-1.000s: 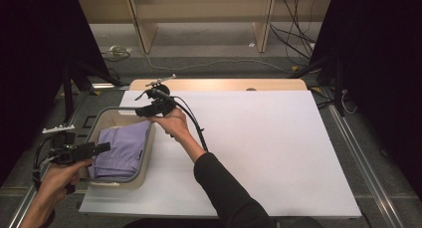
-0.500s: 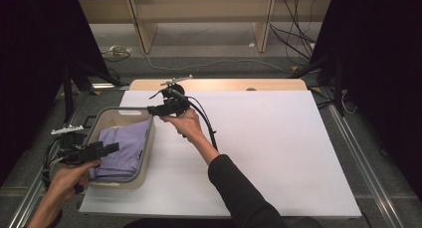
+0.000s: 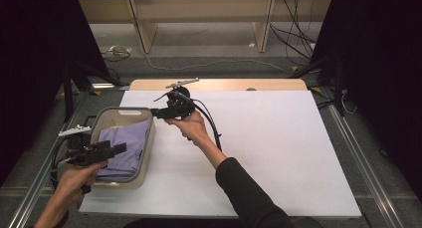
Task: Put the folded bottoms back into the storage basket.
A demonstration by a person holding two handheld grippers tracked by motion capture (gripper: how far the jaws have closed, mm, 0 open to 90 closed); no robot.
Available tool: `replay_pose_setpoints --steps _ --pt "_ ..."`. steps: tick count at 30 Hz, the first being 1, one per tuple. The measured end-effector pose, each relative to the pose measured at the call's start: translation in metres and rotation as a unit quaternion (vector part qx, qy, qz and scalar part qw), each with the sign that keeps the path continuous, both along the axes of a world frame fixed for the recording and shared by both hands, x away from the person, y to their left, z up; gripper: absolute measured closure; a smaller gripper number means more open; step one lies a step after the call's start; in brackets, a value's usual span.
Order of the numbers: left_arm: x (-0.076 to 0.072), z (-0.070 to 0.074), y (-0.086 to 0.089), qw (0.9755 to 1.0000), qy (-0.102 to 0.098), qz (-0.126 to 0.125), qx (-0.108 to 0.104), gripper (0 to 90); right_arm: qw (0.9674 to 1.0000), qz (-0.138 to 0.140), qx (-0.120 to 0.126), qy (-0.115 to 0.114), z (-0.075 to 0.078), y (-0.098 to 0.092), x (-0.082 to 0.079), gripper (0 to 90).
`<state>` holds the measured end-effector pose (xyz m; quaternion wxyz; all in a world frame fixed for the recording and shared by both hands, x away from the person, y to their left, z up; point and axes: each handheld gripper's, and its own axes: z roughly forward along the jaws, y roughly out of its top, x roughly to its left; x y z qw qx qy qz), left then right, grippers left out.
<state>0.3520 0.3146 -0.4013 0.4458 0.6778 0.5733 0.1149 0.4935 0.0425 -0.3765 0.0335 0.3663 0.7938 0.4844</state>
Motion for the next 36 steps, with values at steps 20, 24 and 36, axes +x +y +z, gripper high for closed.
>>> replay_pose_setpoints --steps 20,24,36 --pt "-0.003 -0.003 -0.025 0.9995 -0.020 -0.025 -0.004 20.6 0.9998 -0.010 0.017 -0.007 -0.006 -0.033 -0.012 31.3" --pt "-0.004 -0.004 -0.031 0.9992 -0.024 -0.032 -0.003 20.4 0.9997 -0.011 0.019 -0.009 -0.008 -0.040 -0.015 31.2" --pt "-0.006 -0.006 -0.048 0.9979 -0.034 -0.055 -0.003 19.7 0.9993 -0.016 0.025 -0.022 -0.012 -0.061 -0.025 31.1"
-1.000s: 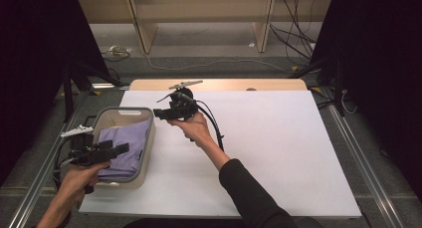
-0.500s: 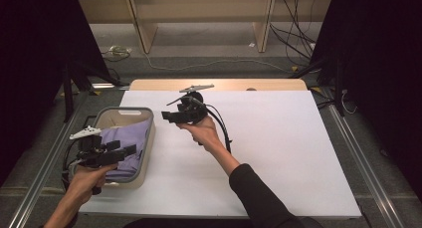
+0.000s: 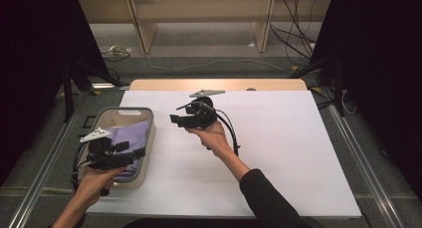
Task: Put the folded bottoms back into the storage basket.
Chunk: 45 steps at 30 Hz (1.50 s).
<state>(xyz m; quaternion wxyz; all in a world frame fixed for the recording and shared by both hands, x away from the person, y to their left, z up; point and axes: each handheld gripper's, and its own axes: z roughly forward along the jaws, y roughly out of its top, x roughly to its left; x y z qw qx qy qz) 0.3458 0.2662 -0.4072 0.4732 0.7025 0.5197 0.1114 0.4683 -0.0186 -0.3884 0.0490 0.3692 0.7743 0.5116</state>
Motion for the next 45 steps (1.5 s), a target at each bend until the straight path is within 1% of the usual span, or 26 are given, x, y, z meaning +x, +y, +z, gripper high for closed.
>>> replay_pose_setpoints --steps 9,12,19,23,25,29,33,35,36,39,45 --pt "-0.002 -0.002 -0.010 0.9999 -0.006 -0.015 -0.004 18.7 0.9999 -0.005 0.005 -0.010 0.000 -0.013 -0.008 31.1" --pt "-0.002 -0.002 -0.013 0.9998 -0.009 -0.019 -0.002 18.4 0.9999 -0.006 0.008 -0.014 0.000 -0.017 -0.010 31.1" --pt "-0.003 -0.003 -0.018 0.9995 -0.015 -0.028 -0.004 17.1 0.9998 -0.009 0.010 -0.015 -0.001 -0.026 -0.015 29.7" --pt "-0.004 -0.004 -0.021 0.9993 -0.021 -0.031 -0.003 16.4 0.9998 -0.011 0.011 -0.014 -0.003 -0.032 -0.017 27.9" --pt "-0.004 -0.004 -0.023 0.9992 -0.024 -0.032 -0.007 16.2 0.9997 -0.012 0.012 -0.017 -0.004 -0.036 -0.018 26.2" --pt "-0.004 -0.003 -0.026 0.9988 -0.033 -0.035 -0.009 15.9 0.9996 -0.016 0.014 -0.018 -0.005 -0.042 -0.022 22.3" --pt "-0.004 -0.003 -0.029 0.9985 -0.039 -0.038 -0.010 15.7 0.9995 -0.020 0.017 -0.020 -0.006 -0.049 -0.024 20.3" --pt "-0.005 -0.003 -0.031 0.9983 -0.043 -0.039 -0.012 15.7 0.9995 -0.021 0.017 -0.019 -0.006 -0.052 -0.025 19.9" --pt "-0.005 -0.003 -0.032 0.9981 -0.045 -0.039 -0.012 15.7 0.9993 -0.022 0.017 -0.023 -0.007 -0.053 -0.025 19.9" --pt "-0.005 -0.004 -0.036 0.9978 -0.049 -0.042 -0.012 15.7 0.9992 -0.025 0.022 -0.022 -0.006 -0.057 -0.028 19.8" --pt "-0.005 -0.007 -0.042 0.9971 -0.058 -0.049 -0.009 15.6 0.9990 -0.029 0.022 -0.025 -0.007 -0.064 -0.032 19.8"
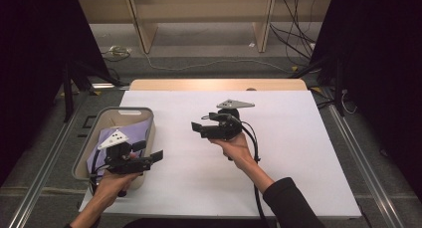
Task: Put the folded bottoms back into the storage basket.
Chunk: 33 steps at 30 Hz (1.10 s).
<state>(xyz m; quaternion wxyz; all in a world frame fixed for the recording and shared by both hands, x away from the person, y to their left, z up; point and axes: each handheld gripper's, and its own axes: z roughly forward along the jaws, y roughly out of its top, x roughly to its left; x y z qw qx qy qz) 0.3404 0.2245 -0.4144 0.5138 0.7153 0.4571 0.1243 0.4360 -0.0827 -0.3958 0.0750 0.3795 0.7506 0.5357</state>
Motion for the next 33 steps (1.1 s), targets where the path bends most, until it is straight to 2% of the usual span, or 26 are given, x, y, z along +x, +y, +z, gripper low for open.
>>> replay_pose_setpoints --steps 13,23,33 --pt "-0.003 -0.005 -0.012 0.9997 -0.011 -0.015 0.017 15.4 1.0000 -0.002 -0.007 0.003 -0.005 -0.010 -0.009 19.7" --pt "-0.004 -0.008 -0.019 0.9993 -0.022 -0.025 0.016 15.4 0.9999 -0.004 -0.015 -0.006 -0.006 -0.021 -0.019 19.6" --pt "-0.006 -0.010 -0.028 0.9986 -0.029 -0.040 0.020 15.3 0.9998 -0.012 -0.011 -0.009 -0.007 -0.035 -0.030 19.6"
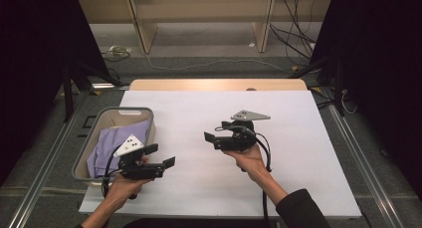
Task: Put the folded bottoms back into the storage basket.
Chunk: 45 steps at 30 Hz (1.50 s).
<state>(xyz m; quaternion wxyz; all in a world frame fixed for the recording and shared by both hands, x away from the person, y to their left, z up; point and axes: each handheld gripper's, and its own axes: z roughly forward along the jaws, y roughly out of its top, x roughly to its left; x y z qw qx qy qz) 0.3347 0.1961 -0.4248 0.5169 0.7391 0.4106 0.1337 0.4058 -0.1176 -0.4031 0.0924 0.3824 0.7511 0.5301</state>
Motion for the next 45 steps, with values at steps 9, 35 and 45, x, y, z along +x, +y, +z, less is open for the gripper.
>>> replay_pose_setpoints --steps 9,35,45 --pt "-0.003 0.000 -0.004 0.9999 -0.010 -0.008 -0.002 15.1 1.0000 -0.004 -0.001 -0.006 -0.002 -0.010 -0.010 19.6" --pt "-0.012 0.003 -0.006 0.9989 -0.037 -0.029 -0.007 13.5 0.9993 -0.019 -0.004 -0.033 -0.007 -0.037 -0.047 18.7" --pt "-0.015 0.002 -0.008 0.9985 -0.037 -0.041 0.001 11.5 0.9991 -0.024 -0.001 -0.036 -0.007 -0.047 -0.058 17.9"
